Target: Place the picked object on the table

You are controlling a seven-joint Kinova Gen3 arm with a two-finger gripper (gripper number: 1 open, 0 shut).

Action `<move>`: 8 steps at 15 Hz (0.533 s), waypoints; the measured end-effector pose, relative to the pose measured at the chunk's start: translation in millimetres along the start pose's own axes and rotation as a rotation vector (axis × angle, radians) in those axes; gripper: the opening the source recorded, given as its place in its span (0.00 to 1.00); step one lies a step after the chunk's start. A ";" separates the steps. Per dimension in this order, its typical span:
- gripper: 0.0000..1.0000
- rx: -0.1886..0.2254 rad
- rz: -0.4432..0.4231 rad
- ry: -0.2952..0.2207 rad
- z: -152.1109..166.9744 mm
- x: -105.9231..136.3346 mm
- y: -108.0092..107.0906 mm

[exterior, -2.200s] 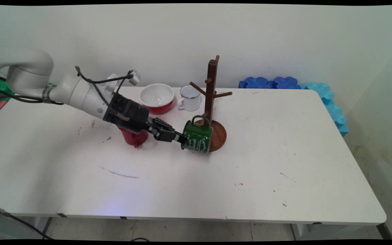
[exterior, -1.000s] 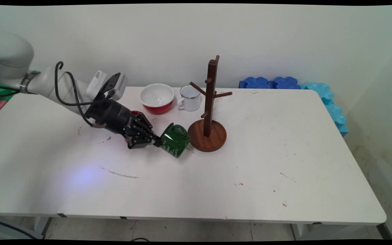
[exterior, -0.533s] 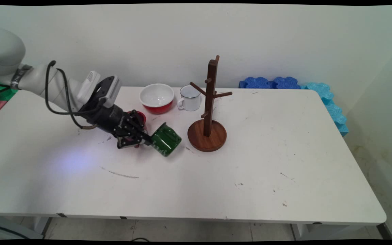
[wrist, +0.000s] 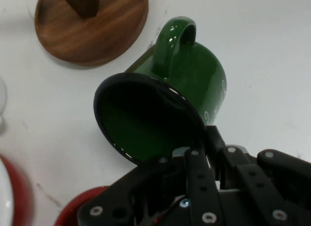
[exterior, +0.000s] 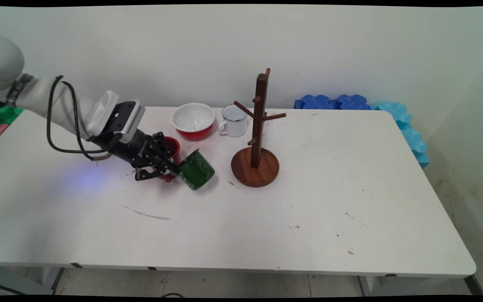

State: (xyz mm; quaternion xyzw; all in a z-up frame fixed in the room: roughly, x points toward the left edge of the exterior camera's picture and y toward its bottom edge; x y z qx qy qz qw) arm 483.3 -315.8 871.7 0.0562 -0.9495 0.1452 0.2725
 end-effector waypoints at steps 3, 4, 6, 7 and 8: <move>0.00 0.021 0.069 -0.017 0.7 4.6 -2.2; 0.00 0.026 0.089 -0.022 1.3 5.8 -2.8; 0.00 0.035 0.129 -0.030 3.2 8.0 -4.1; 0.00 0.039 0.150 -0.034 4.5 8.9 -4.6; 0.00 0.043 0.172 -0.038 6.1 9.7 -4.9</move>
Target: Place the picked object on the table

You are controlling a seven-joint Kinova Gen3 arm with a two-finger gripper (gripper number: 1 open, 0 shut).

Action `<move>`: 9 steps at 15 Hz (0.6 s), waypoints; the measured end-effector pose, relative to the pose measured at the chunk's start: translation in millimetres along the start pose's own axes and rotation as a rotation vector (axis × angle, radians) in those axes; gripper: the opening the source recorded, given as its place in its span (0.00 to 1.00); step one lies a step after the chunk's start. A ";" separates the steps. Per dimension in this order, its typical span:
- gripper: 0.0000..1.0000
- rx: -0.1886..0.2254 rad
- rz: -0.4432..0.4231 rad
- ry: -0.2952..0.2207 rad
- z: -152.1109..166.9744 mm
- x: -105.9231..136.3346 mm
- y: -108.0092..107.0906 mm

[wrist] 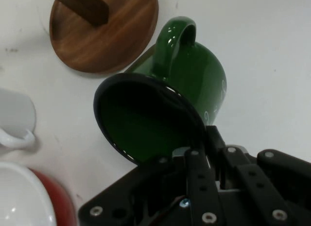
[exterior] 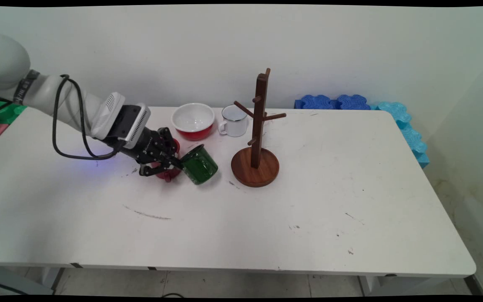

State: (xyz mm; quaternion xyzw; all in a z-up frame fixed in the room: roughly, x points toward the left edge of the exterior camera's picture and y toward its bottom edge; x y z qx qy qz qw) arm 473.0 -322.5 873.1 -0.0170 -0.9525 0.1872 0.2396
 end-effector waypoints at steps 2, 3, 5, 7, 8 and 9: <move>0.00 0.005 0.041 -0.005 4.1 1.0 -0.6; 0.00 0.007 0.062 -0.008 6.6 1.4 -1.1; 0.00 0.012 0.099 -0.012 12.0 2.0 -2.4; 0.00 0.016 0.136 -0.014 18.3 2.8 -4.3; 0.00 0.018 0.150 -0.014 21.2 3.3 -5.2; 0.00 0.019 0.166 -0.015 24.6 3.7 -6.2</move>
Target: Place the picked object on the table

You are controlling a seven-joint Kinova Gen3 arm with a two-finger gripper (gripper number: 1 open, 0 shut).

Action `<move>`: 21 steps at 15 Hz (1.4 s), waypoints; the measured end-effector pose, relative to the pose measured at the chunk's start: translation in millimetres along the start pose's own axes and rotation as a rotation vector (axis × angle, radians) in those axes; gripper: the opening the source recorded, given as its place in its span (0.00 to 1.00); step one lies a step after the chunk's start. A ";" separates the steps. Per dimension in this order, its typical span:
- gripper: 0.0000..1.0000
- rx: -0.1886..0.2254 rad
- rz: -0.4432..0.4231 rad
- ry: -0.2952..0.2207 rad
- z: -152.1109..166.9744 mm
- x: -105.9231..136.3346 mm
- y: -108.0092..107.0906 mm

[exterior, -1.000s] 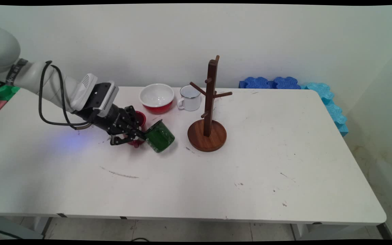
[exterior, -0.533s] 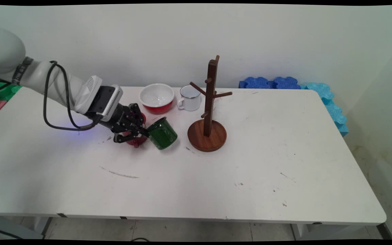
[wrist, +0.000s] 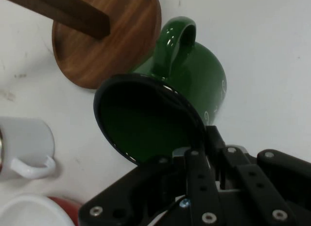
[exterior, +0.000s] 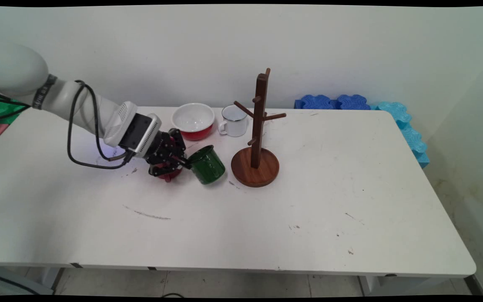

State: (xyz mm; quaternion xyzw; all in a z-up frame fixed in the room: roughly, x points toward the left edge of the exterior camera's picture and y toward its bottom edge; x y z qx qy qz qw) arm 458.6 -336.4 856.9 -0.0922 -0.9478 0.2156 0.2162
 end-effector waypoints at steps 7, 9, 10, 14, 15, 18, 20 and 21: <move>0.00 -0.005 0.087 0.000 19.4 1.6 1.3; 0.00 -0.007 0.105 0.002 22.4 1.6 2.6; 0.00 -0.009 0.116 0.003 24.4 1.6 3.5; 0.00 -0.016 0.152 0.009 31.0 1.9 6.8; 1.00 -0.016 0.160 0.011 32.3 2.2 7.4; 1.00 -0.018 0.179 0.017 35.6 3.4 9.6; 1.00 -0.020 0.191 0.021 37.0 4.1 11.0; 1.00 -0.021 0.194 0.022 37.0 4.2 12.3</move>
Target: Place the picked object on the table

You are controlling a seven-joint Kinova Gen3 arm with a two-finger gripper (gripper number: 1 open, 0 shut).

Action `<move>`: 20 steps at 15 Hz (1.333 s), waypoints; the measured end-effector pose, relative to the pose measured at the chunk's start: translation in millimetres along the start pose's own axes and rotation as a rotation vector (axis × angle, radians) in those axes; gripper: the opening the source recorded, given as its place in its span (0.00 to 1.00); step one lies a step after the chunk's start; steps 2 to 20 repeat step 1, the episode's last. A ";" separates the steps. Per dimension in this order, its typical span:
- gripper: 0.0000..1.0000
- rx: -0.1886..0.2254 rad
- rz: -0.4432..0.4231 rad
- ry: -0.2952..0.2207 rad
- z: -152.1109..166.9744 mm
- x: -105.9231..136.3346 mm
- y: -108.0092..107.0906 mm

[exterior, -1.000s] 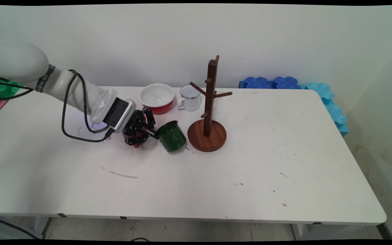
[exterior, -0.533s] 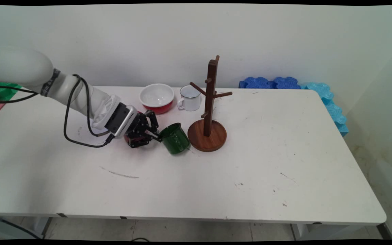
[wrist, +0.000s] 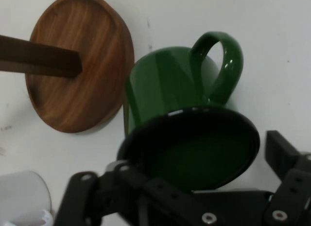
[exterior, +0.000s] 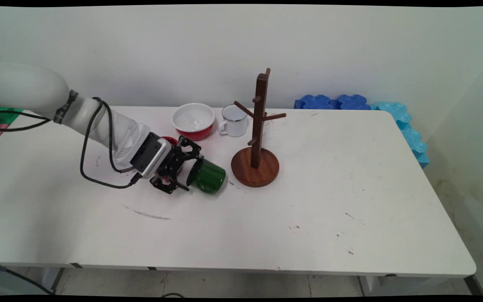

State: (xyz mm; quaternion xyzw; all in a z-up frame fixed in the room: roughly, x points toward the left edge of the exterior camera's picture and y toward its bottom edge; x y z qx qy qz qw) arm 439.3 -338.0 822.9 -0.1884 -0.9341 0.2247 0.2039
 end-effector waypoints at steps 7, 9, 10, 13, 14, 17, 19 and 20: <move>1.00 -0.001 0.004 0.002 0.3 0.4 0.5; 1.00 -0.001 0.004 0.002 0.3 0.4 0.5; 1.00 -0.001 0.004 0.002 0.3 0.4 0.5; 1.00 -0.001 0.004 0.002 0.3 0.4 0.5; 1.00 -0.001 0.004 0.002 0.3 0.4 0.5; 1.00 -0.001 0.004 0.002 0.3 0.4 0.5; 1.00 -0.001 0.004 0.002 0.3 0.4 0.5; 1.00 -0.001 0.004 0.002 0.3 0.4 0.5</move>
